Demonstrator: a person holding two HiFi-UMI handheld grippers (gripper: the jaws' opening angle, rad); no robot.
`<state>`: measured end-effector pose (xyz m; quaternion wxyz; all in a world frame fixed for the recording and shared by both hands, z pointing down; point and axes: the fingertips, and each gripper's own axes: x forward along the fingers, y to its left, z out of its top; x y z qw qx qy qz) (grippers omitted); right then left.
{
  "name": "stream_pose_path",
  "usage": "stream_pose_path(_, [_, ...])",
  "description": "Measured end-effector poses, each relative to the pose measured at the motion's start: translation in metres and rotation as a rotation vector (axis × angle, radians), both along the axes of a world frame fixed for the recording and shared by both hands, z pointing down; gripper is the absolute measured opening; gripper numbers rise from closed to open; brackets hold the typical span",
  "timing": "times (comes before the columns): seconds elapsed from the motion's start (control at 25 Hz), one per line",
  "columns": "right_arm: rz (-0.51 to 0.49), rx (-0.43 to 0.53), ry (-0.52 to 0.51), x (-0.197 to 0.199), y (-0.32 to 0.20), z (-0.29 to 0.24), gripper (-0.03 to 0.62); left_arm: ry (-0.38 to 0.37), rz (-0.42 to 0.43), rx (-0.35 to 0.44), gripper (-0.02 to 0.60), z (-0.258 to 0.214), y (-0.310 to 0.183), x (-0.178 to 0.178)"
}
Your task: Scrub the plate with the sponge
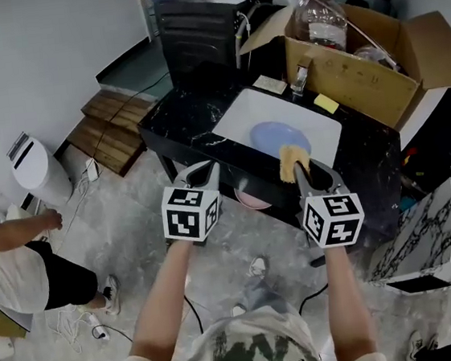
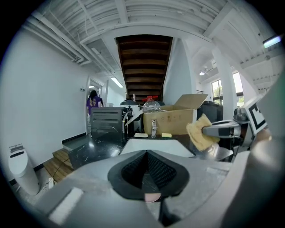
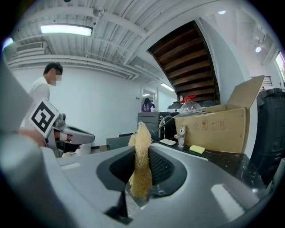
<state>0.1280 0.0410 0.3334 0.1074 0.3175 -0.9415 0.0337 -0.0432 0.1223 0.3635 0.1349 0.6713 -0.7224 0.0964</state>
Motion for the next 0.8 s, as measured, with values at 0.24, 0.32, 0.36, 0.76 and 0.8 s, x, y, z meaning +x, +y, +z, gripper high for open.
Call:
stream_pose_path(0.24, [0.017, -0.003, -0.006, -0.016, -0.042, 0.006, 0.069, -0.007, 0.023, -0.007, 0.003, 0.006, -0.044, -0.016])
stream_pose_path(0.32, [0.027, -0.007, -0.007, -0.023, -0.06, 0.008, 0.069, -0.011, 0.038, -0.011, 0.003, 0.008, -0.064, -0.022])
stream_pose_path(0.36, [0.032, -0.01, -0.007, -0.026, -0.07, 0.01, 0.069, -0.012, 0.045, -0.012, 0.003, 0.01, -0.075, -0.025])
stream_pose_path(0.76, [0.067, -0.026, 0.015, -0.056, -0.179, 0.014, 0.069, -0.003, 0.094, -0.025, 0.003, 0.012, -0.195, -0.054])
stream_pose_path(0.8, [0.07, -0.028, 0.016, -0.058, -0.188, 0.014, 0.069, -0.003, 0.097, -0.028, 0.003, 0.013, -0.205, -0.056])
